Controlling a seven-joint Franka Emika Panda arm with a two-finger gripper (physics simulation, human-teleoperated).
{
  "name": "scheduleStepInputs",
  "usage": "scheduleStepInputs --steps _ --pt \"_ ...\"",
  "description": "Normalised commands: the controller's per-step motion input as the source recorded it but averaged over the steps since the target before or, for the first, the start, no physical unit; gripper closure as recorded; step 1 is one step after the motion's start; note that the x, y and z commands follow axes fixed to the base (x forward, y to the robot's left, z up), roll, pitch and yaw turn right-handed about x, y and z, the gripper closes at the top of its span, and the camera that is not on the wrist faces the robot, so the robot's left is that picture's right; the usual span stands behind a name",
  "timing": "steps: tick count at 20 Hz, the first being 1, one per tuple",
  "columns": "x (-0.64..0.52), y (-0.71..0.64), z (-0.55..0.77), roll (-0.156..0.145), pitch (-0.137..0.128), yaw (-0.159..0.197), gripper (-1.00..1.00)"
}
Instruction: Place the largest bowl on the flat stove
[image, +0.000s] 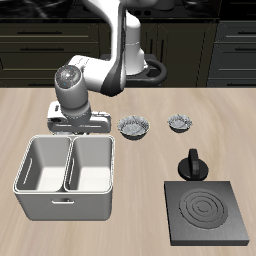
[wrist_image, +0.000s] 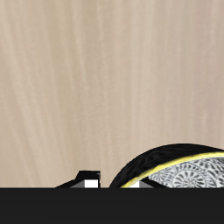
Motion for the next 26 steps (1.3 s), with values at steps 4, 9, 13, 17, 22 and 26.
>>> scheduleStepInputs --steps 4,9,13,17,22,26 --pt "-0.02 0.04 0.18 0.017 -0.024 -0.004 1.0" --pt "-0.03 0.09 0.34 0.013 -0.051 0.007 1.0" --pt "-0.03 0.15 0.43 0.013 -0.063 0.011 1.0" --pt "0.0 0.15 0.58 0.005 -0.071 0.002 1.0" --pt "0.01 0.18 0.64 0.015 -0.077 0.014 1.0" --pt "0.01 0.09 0.36 0.007 -0.04 0.005 1.0"
